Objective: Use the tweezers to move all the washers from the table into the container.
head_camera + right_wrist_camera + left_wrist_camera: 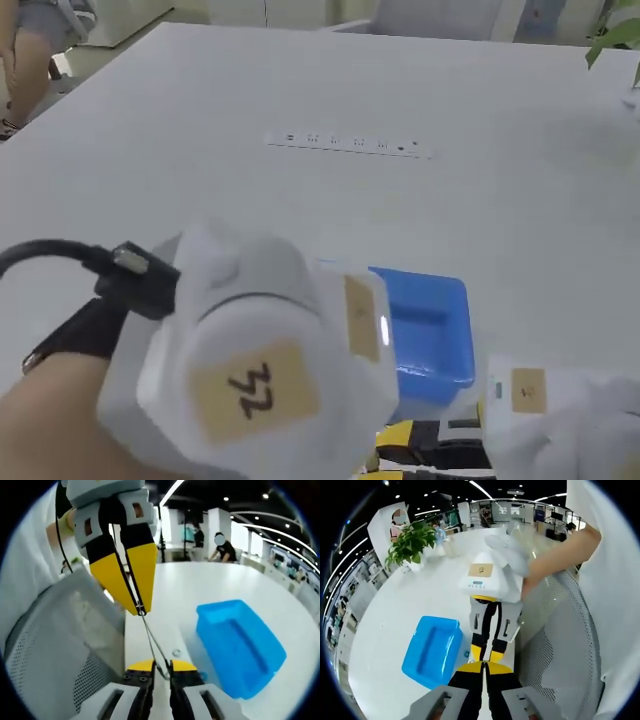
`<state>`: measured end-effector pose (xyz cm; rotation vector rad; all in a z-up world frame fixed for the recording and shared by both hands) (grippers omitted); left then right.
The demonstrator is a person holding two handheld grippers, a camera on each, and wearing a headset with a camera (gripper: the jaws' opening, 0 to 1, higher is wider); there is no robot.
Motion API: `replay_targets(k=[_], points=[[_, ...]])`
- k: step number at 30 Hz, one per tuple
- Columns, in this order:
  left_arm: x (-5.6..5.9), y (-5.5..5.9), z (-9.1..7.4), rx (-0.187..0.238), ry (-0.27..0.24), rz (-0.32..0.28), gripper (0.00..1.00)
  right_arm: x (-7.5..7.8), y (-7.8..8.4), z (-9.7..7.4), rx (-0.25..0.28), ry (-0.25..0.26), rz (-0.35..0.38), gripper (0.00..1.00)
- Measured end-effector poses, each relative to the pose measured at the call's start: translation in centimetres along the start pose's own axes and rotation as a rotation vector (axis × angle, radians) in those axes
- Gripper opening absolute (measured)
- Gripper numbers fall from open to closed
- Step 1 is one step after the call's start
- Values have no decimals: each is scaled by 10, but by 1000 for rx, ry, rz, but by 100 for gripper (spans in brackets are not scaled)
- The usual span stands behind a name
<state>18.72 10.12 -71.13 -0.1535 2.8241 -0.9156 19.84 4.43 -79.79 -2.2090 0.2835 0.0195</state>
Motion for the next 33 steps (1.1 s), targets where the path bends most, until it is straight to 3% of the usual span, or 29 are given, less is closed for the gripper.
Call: replay_targets(k=[7,11,18,20,23,25,27,28,30,33], points=[[-2,-8,-1,-12,29,3,0,0,-3,0,26,-12,30,7],[-3,-2,2,-42,46,15,0,-1,1,5,9,-17,32,8],[-5,-2,2,-35,70,0,0,0,0,4,18,-12,40,11],[-5,-4,4,-37,91,6,0,-2,-4,1,29,-15,36,16],[-6,-7,6,-36,108,5,0,-5,-18,-6,75,2,-12,14],[-7,-7,8,-26,113,-13,0,-5,-21,-8,81,-5,1,13],[-8,-8,9,-17,110,-21,0,-3,-15,-6,30,0,-32,4],[-10,-7,10,-8,83,-22,0,-2,-17,-3,52,10,-26,3],[-9,-8,11,25,68,-53,2,1,-17,-3,39,13,11,2],[-11,-9,7,152,3,-232,31,3,-17,-2,41,25,36,2]])
Point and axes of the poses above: the centre of the closed fingertips' face, and the gripper's own axes: z roughly forward along the fingers, x roughly to its right, y roughly out of its underside, the point moved 5 cm from there along -z, roughly backward along the fingers, and after that the axes turned 3 degrees about z, right-handed, at the moved point
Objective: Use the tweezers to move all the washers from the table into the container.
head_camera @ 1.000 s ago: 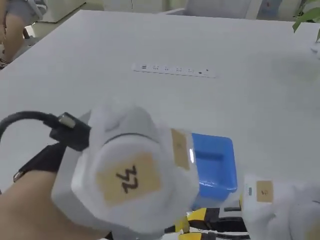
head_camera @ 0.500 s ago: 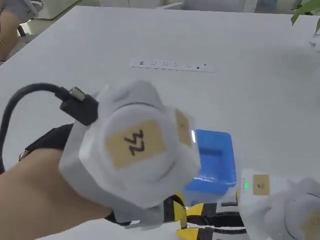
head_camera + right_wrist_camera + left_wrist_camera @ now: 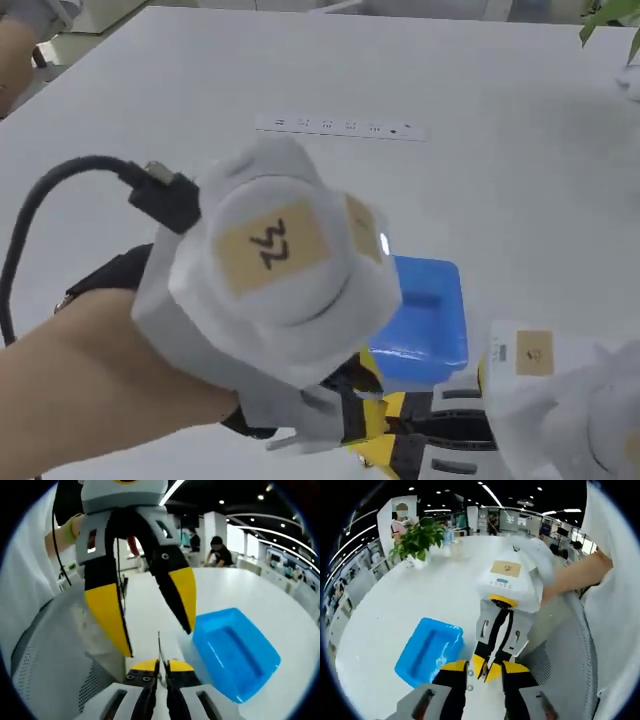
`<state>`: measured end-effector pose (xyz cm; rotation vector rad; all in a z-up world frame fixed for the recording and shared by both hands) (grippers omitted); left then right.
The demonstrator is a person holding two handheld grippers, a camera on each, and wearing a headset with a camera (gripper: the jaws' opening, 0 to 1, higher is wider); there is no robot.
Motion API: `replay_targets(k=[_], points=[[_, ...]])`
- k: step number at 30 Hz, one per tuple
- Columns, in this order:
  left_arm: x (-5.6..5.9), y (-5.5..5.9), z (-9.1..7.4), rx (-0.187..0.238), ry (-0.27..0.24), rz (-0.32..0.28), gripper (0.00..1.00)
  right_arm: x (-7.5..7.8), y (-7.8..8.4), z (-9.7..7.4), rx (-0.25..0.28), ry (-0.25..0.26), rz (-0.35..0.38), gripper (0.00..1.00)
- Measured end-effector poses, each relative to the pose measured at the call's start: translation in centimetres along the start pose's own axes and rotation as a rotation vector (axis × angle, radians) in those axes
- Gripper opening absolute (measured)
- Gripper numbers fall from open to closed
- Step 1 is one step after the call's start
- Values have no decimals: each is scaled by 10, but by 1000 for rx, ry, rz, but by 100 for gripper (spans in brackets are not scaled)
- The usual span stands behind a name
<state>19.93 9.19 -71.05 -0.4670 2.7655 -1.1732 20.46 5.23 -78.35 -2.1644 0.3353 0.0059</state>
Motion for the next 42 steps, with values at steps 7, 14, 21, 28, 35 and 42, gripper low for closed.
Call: replay_targets(k=[7,14,21,28,35,42], points=[[3,22,-21,200,-162,-184,44,3,0,-1,18,32,62,2],[-5,41,-48,439,-439,-322,57,-1,0,-2,30,44,76,2],[-18,56,-72,596,-677,-403,71,-1,2,-5,44,60,111,2],[-30,61,-85,659,-804,-438,86,0,3,-7,68,69,160,3],[-36,79,-79,531,-823,-419,83,6,4,-10,59,84,234,2],[-31,70,-75,525,-821,-377,82,14,-6,-23,113,87,296,2]])
Point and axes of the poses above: the centre of the closed fingertips' face, and the gripper's own axes: z roughly forward along the fingers, x roughly to its right, y roughly out of its underside, the point moved 5 cm from there along -z, roughly backward along the fingers, and after that the axes turned 3 degrees about z, right-handed, at the moved point
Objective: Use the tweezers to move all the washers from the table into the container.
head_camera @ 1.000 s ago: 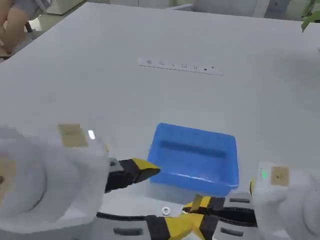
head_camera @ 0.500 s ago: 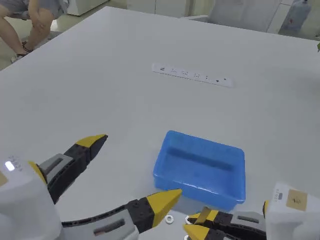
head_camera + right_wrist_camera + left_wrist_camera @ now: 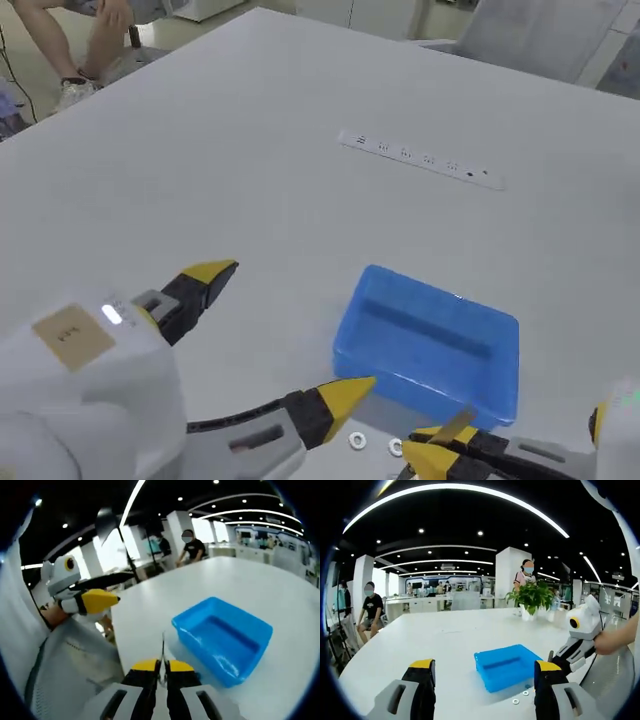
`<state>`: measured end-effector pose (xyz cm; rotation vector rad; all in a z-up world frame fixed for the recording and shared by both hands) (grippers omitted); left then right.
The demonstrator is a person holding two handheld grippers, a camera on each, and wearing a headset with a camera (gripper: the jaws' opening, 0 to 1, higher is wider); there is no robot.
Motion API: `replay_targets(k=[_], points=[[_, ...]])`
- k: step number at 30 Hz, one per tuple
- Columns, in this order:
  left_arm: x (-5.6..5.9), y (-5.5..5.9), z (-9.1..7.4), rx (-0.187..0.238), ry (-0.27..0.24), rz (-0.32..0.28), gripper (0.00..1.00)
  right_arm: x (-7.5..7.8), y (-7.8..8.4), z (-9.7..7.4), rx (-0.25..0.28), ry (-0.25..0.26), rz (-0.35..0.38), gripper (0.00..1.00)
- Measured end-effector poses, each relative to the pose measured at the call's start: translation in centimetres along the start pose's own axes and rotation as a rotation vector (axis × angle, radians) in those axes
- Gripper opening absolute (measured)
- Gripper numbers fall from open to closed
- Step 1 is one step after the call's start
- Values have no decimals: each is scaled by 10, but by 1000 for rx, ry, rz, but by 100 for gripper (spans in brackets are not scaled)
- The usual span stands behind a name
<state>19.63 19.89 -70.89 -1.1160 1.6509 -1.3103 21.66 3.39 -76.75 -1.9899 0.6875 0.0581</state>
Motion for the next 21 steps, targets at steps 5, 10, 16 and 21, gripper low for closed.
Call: replay_targets(k=[5,10,16,21], points=[[1,-3,-1,12,3,-20,80,9,-17,-12,32,33,-6,2],[1,-3,-1,13,5,-22,79,19,-37,-25,84,61,-4,2],[2,-5,-2,16,8,-28,78,27,-56,-34,141,100,3,2],[1,-5,-3,19,4,-34,77,46,-65,-39,169,174,-7,2]])
Point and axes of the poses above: the centre of the closed fingertips' face, and the gripper's own axes: z roughly forward along the fingers, x roughly to its right, y roughly out of its underside, the point moved 5 cm from there along -z, roughly backward along the fingers, and after that the axes turned 3 degrees about z, right-handed, at the moved point
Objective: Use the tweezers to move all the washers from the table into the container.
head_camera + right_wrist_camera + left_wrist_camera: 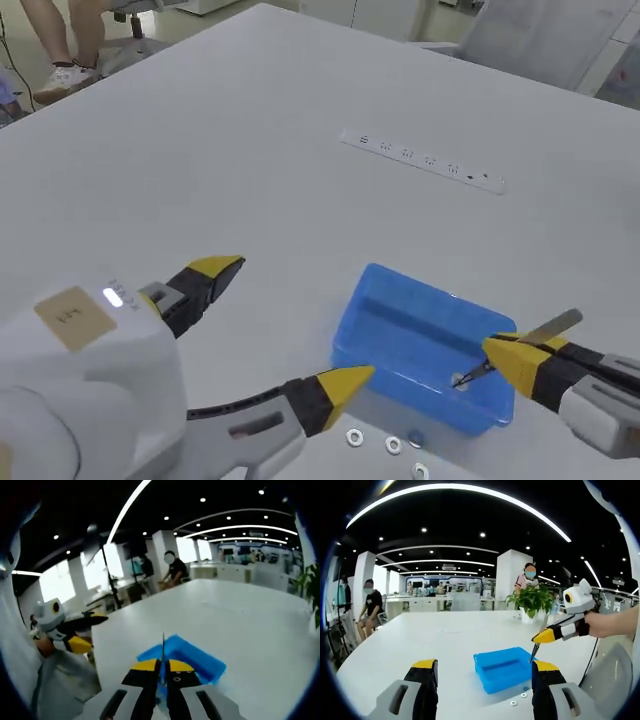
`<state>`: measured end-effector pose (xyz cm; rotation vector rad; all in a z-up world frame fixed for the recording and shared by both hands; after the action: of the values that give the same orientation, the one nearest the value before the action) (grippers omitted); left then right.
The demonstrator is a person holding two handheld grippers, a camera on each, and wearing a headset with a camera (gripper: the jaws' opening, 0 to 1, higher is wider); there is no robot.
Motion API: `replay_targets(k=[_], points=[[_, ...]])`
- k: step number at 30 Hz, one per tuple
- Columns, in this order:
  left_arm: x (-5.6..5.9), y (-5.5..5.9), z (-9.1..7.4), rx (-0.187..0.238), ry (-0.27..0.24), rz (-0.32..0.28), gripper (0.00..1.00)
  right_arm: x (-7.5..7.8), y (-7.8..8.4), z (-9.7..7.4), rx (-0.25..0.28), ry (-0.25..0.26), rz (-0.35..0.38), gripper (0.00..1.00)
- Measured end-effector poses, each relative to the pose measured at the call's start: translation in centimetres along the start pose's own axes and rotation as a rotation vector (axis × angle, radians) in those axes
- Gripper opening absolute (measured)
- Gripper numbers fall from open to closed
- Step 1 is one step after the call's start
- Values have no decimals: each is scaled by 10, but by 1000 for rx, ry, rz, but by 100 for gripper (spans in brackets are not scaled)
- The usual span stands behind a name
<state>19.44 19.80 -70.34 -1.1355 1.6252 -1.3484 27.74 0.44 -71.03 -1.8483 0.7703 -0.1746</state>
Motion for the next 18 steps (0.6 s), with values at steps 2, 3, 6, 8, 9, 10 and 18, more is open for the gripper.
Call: replay_targets(k=[2,3,6,8,9,10,18], points=[[0,0,0,6,3,-4,77,7,-1,2,5,20,7,2],[-1,0,0,4,3,-5,77,11,-1,4,10,29,17,2],[-1,0,0,5,4,-7,77,21,2,9,1,65,36,2],[-1,0,0,6,7,-9,77,28,7,13,-16,90,53,2],[-1,0,0,7,7,-9,77,30,9,14,-18,98,58,2],[-1,0,0,8,5,-10,77,33,11,15,-20,105,66,2],[-2,0,-1,18,14,-30,77,41,26,25,-67,131,63,2]])
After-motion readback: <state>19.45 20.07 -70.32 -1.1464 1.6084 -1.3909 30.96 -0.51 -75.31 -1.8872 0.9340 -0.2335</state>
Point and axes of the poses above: the centre of the closed fingertips' face, and the gripper's own axes: z roughly forward along the fingers, x roughly to its right, y roughly out of its underside, the point moved 5 cm from there along -z, roughly backward along the fingers, and after that the axes turned 3 degrees about z, right-handed, at the moved point
